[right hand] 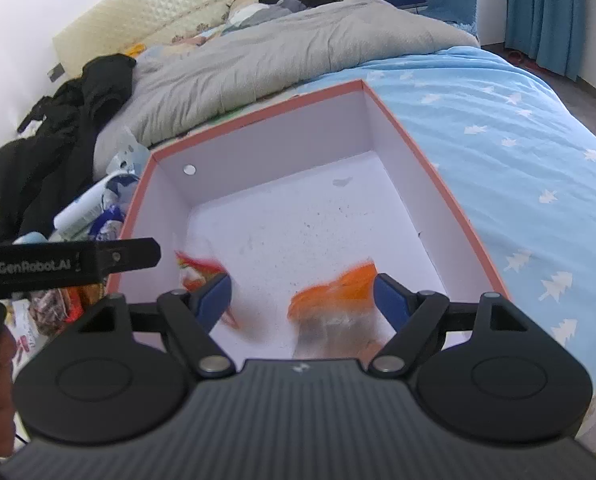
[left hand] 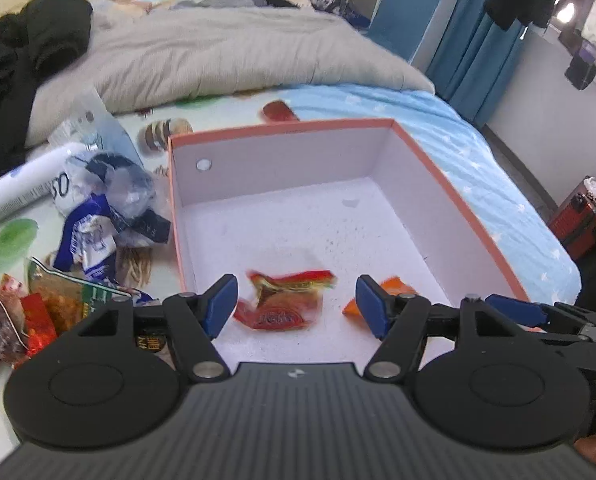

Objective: Organize snacks
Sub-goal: 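Open both tools to drop the snacks inside the pink box, then withdraw both open tools from the box back toward the snack pile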

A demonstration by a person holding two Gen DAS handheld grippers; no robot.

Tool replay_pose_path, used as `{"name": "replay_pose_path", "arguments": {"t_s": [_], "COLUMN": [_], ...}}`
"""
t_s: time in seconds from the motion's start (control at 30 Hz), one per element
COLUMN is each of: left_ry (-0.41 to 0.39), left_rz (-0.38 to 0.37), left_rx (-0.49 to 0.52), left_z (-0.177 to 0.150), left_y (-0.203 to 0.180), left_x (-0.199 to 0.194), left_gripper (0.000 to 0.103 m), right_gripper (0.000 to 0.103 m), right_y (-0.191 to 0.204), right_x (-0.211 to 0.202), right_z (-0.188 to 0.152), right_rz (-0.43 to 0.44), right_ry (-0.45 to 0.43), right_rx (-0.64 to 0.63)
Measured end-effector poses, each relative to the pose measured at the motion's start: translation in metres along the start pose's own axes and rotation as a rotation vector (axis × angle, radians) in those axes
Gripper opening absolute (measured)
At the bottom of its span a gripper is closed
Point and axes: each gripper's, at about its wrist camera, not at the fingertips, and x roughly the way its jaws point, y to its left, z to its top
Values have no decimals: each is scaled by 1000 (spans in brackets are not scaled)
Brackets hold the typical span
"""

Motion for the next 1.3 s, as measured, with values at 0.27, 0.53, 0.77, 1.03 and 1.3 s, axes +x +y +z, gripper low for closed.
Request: {"name": "replay_pose_path", "arguments": {"t_s": [0.27, 0.53, 0.77, 1.03, 1.3], "left_ry": [-92, -155, -215, -254, -266], "left_rz": [-4, 24, 32, 83, 154], "left_rx": [5, 40, 28, -1, -85], "left_z": [-19, -61, -100, -155, -199], "left_y": [-9, -18, -17, -4, 26], "left_x": [-69, -141, -201, -254, -288], "left_gripper": [70, 71, 71, 71, 70], "right_gripper": [80, 80, 80, 80, 80], "right_y": [11, 27, 45, 73, 98], "right_x": [-50, -112, -151, -192, -207], "right_z": [-10, -37, -63, -98, -127], "right_rz": [8, 2, 21, 65, 115], "right_ry": [-69, -149, -196, -248, -243], "right_rx": [19, -2, -22, -57, -120]}}
